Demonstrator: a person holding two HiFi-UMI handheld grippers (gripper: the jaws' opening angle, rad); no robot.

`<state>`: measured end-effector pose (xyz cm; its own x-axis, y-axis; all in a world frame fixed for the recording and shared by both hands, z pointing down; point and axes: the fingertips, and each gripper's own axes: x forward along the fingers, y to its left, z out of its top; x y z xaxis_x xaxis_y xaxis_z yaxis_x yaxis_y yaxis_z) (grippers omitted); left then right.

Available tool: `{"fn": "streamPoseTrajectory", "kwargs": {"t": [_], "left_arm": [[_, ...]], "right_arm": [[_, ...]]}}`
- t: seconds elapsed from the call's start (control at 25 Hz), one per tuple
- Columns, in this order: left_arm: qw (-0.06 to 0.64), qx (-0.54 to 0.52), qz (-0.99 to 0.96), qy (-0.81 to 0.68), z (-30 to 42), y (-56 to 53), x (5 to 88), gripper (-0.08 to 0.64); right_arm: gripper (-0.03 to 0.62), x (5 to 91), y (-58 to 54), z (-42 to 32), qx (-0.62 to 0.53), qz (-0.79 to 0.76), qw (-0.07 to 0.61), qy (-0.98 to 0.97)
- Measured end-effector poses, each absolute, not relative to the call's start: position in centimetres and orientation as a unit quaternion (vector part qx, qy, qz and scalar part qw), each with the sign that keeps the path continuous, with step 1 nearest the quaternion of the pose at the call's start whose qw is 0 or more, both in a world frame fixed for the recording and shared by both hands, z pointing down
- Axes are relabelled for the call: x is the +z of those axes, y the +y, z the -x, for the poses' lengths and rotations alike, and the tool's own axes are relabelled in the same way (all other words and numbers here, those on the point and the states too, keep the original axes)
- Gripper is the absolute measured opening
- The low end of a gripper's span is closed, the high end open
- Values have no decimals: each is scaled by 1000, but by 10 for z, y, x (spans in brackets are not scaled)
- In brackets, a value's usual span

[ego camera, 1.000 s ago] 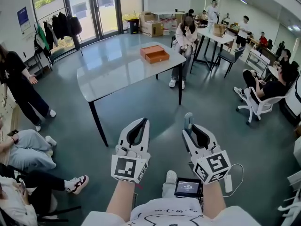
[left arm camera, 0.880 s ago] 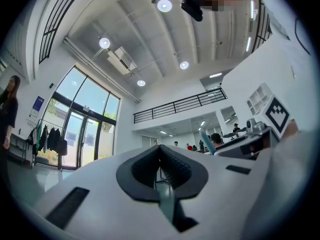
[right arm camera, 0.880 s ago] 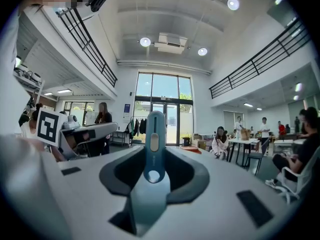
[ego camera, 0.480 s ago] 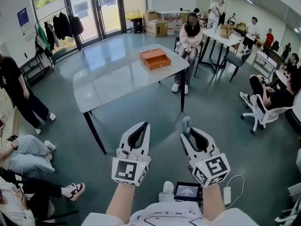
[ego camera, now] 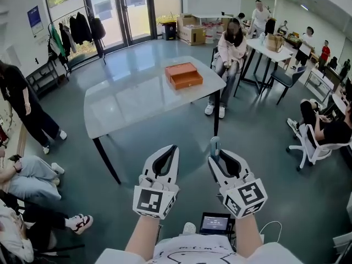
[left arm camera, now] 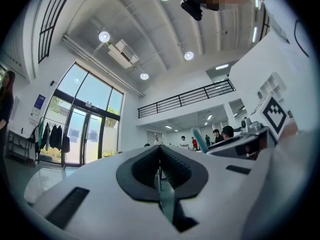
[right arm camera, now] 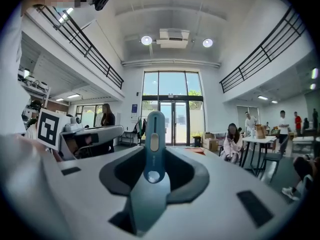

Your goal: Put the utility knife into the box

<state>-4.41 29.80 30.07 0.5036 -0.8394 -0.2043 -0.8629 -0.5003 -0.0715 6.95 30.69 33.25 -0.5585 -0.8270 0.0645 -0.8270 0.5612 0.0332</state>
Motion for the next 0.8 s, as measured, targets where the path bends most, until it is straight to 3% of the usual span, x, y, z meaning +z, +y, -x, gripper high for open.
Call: {"fn": "streamPoseTrajectory", "kwargs": {"t": [0.8], "left_arm": [[68, 75, 859, 502, 24, 208, 305, 15]], "right_arm": [[130, 333, 226, -96, 9, -468, 15, -884]]}}
